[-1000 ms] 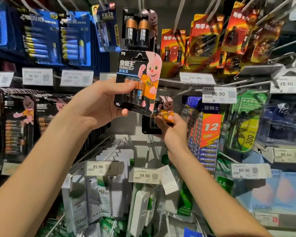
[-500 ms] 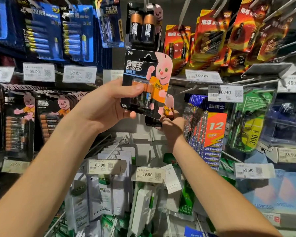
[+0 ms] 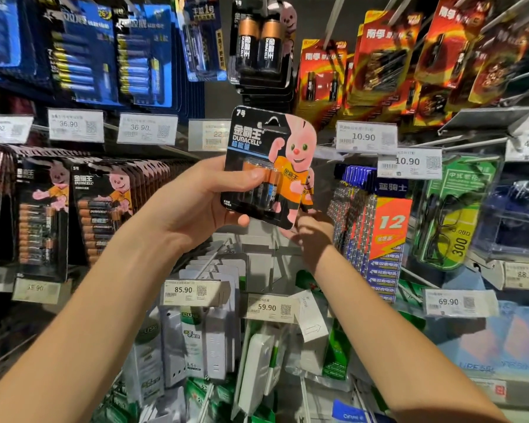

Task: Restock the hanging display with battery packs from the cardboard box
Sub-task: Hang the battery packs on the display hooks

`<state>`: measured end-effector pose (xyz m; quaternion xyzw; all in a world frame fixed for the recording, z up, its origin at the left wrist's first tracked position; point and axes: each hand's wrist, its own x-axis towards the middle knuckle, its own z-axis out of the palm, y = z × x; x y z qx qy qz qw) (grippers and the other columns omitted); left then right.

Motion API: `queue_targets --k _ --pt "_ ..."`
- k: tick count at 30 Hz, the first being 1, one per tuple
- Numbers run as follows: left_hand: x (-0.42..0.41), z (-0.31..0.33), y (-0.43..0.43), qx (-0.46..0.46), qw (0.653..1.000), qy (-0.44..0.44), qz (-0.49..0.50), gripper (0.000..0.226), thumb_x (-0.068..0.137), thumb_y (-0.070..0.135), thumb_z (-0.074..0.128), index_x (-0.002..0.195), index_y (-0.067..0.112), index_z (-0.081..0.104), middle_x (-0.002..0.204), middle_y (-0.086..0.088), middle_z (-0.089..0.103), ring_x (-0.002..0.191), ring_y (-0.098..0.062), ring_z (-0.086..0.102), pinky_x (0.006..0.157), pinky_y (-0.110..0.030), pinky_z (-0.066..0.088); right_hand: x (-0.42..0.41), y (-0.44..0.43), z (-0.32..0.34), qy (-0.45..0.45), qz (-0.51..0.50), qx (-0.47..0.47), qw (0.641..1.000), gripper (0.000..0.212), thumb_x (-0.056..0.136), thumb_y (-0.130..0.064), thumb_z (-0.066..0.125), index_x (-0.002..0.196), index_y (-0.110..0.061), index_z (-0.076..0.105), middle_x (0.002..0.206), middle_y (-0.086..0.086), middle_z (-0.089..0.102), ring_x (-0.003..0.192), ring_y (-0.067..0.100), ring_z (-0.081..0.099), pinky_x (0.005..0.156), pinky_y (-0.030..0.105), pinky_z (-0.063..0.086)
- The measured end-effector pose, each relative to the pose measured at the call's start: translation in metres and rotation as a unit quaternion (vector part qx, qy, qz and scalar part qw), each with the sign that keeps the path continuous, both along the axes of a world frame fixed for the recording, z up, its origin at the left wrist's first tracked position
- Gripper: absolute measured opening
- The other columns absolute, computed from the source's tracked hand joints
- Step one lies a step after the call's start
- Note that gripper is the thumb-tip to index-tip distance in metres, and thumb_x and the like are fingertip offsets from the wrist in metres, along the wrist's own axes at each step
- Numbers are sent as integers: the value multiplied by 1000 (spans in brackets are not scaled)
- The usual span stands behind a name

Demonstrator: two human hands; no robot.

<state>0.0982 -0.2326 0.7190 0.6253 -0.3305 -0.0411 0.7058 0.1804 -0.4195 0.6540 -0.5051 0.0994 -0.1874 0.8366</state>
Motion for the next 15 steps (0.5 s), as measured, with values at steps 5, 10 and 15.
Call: queue_targets --k 5,10,15 --pt "2 -29 -4 0 999 37 1 21 80 16 74 101 12 74 97 -8 73 74 -14 68 46 -20 46 -24 -9 -7 34 68 -30 997 27 93 15 50 76 -3 40 50 6 49 36 8 43 34 17 34" --pt "4 -55 -17 -20 991 104 81 21 90 11 68 110 6 71 96 -7 76 78 -18 70 45 -20 46 -42 -17 -15 40 93 -144 984 25 92 6 58 114 1 66 100 16 75 81 26 73 67 32 61" --pt "5 -70 -33 -4 985 117 129 19 94 15 67 112 10 70 100 -6 78 83 -17 72 49 -22 48 -80 -24 -17 -67 181 -180 965 14 94 -2 59 100 0 71 102 13 76 94 25 71 86 46 61"
